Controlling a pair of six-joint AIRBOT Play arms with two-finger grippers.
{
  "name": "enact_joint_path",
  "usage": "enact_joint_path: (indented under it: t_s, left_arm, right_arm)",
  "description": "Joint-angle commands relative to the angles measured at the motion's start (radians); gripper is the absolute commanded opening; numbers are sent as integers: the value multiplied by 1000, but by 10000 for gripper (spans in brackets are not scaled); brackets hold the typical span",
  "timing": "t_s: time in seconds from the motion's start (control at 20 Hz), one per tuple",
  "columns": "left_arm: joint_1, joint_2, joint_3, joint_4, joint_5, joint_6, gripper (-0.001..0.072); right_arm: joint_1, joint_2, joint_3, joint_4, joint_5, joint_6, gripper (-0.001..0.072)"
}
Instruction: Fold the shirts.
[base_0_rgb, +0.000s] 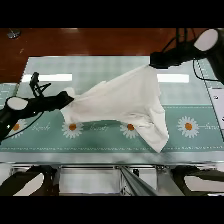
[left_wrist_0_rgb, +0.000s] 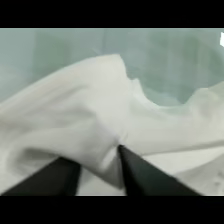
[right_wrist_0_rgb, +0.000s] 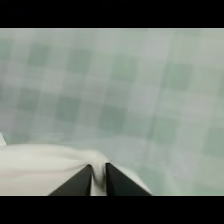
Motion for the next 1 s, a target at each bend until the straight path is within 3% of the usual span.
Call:
enact_joint_path:
  t_s: [0.0,0.1,0.2,0.35,0.5,0.65,0.95]
  left_arm:
    - [-5,-146,163,14,-6,31,703]
    - [81,-155,264,167,-230,36,701]
    - [203,-145,309,304,-443,10,700]
    - [387,-105,211,345,-597,29,700]
    - [484,-49,-31,173,-598,114,700]
    - [474,-34,-214,-63,-510,206,700]
    - [282,-34,-256,-151,-266,212,699]
  right_arm:
    - [-68,-157,137,187,115,-19,620]
    - [-151,-143,162,174,278,-92,621]
    - [-248,-110,153,46,457,-130,621]
    - [-417,17,-67,-38,464,-117,621]
    - [-537,201,-463,59,269,-153,621]
    - [-571,360,-770,116,135,-166,620]
    - [-568,436,-985,133,135,-180,621]
